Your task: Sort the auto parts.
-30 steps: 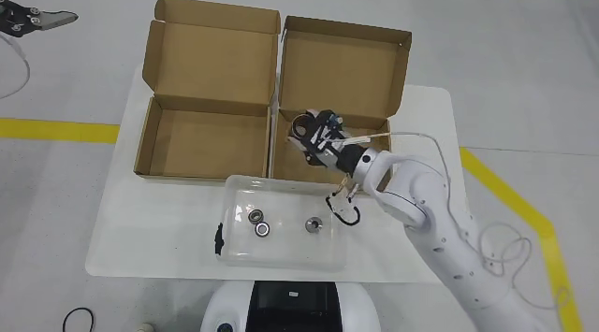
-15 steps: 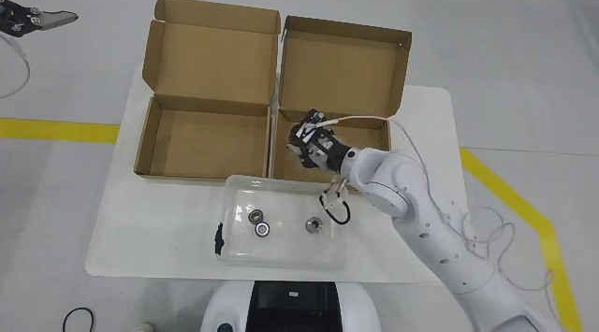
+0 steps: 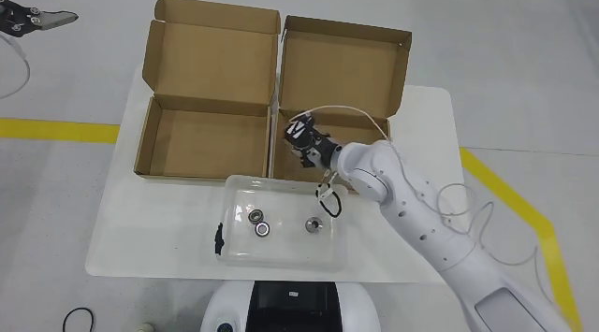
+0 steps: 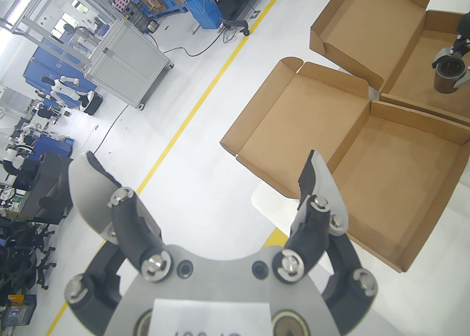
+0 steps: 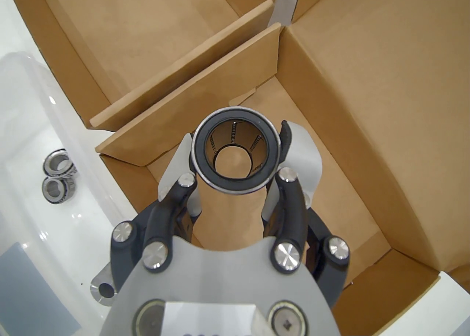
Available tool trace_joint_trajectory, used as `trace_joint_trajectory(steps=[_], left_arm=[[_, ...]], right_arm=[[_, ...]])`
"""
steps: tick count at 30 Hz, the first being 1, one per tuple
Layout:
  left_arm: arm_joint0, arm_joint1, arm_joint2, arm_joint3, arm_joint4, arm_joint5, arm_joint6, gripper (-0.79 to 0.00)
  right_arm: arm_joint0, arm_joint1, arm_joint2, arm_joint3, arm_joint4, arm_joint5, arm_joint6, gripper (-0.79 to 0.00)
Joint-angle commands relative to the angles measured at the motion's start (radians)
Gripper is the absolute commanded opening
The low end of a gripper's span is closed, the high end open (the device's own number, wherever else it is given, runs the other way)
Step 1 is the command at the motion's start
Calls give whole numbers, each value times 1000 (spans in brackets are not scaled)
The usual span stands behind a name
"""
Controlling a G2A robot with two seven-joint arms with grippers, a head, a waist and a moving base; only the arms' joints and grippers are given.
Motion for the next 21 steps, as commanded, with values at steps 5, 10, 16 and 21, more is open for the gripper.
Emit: trace_joint_trajectory(steps=[5, 10, 16, 21], left_arm=[[0, 0, 0, 0, 0, 0, 0, 0], [0, 0, 0, 0, 0, 0, 0, 0], [0, 0, 0, 0, 0, 0, 0, 0], [0, 0, 0, 0, 0, 0, 0, 0]], right_arm=[[39, -24, -38, 75, -10, 10, -19, -785], [49, -37, -52, 103, -15, 21, -34, -785], [58, -52, -65, 150, -27, 25, -74, -705], [57, -61, -64, 191, -33, 28, -119, -600]])
